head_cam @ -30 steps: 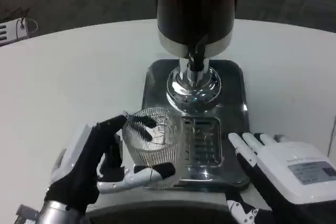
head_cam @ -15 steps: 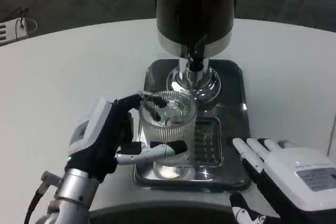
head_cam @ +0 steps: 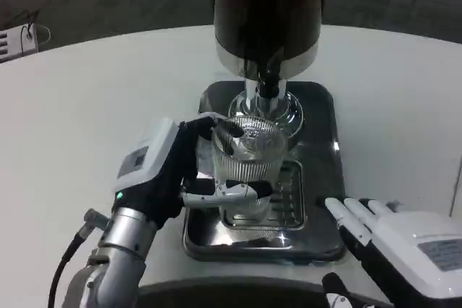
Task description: Grasp the cup under the faucet to collect the drink, then remove the cup.
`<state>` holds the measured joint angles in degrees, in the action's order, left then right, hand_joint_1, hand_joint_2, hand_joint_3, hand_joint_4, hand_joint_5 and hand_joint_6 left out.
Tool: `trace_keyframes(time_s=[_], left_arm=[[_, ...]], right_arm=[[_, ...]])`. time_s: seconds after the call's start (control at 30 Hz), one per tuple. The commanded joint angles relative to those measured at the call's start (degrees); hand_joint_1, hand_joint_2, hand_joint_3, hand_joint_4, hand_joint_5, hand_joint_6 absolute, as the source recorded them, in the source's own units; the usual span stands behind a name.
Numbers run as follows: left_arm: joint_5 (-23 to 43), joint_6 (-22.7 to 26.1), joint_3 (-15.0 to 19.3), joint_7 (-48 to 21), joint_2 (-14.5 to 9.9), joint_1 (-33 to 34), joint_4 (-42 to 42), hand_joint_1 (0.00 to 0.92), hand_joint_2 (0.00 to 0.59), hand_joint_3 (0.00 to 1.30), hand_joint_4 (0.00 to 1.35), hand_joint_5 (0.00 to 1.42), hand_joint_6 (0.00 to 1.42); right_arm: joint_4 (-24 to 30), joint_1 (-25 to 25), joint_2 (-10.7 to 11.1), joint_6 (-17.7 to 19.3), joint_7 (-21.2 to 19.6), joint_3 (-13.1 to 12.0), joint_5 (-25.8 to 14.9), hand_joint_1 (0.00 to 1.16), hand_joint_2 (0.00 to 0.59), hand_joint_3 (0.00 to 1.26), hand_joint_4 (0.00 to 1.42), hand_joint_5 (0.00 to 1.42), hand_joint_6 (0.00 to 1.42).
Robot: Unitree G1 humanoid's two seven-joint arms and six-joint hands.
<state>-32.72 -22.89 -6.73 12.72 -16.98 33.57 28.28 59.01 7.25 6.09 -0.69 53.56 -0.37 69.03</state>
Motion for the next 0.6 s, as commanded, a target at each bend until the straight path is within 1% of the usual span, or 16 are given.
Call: trace_keyframes(time_s=[0.03,0.17,0.27,0.43,0.5,0.57,0.6], left_arm=[[-1.1,0.9,-1.3,1.9,-0.3,1.8,-0.2,0.579,0.0,0.95,1.1,1.29,1.42],[-2.5,3.0,-2.7,0.9,-0.5,2.6,-0.7,0.57,0.0,0.93,1.07,1.25,1.42],[-2.7,4.4,-3.5,0.7,-0.7,2.8,-0.9,0.56,0.0,0.9,1.01,1.21,1.42],[-3.3,7.4,-4.8,-0.6,-1.1,3.3,-1.2,0.512,0.0,0.83,0.89,1.12,1.39],[-3.4,8.0,-5.1,-0.7,-1.2,3.3,-1.2,0.46,0.0,0.78,0.8,1.06,1.37],[-3.3,8.3,-5.3,-0.8,-1.4,3.4,-1.2,0.385,0.002,0.74,0.72,1.03,1.35],[-3.2,8.4,-5.5,-0.9,-1.5,3.4,-1.2,0.338,0.013,0.72,0.69,1.02,1.33]], right_arm=[[1.0,1.3,0.6,0.4,-1.3,-1.7,-2.2,0.32,0.586,0.0,0.0,0.0,0.0],[1.0,2.0,1.0,0.4,-1.6,-3.0,-3.8,0.32,0.586,0.0,0.0,0.0,0.0],[1.0,2.4,1.2,0.4,-1.8,-3.8,-4.6,0.32,0.586,0.0,0.0,0.0,0.0],[1.0,2.8,1.4,0.2,-1.9,-5.0,-5.8,0.32,0.586,0.0,0.0,0.0,0.0],[1.0,3.0,1.5,0.2,-2.0,-5.3,-6.2,0.32,0.586,0.0,0.0,0.0,0.0],[1.0,3.1,1.6,0.1,-2.0,-5.6,-6.5,0.32,0.586,0.0,0.0,0.0,0.0],[1.0,3.1,1.7,0.1,-2.0,-5.7,-6.6,0.32,0.586,0.0,0.0,0.0,0.0]])
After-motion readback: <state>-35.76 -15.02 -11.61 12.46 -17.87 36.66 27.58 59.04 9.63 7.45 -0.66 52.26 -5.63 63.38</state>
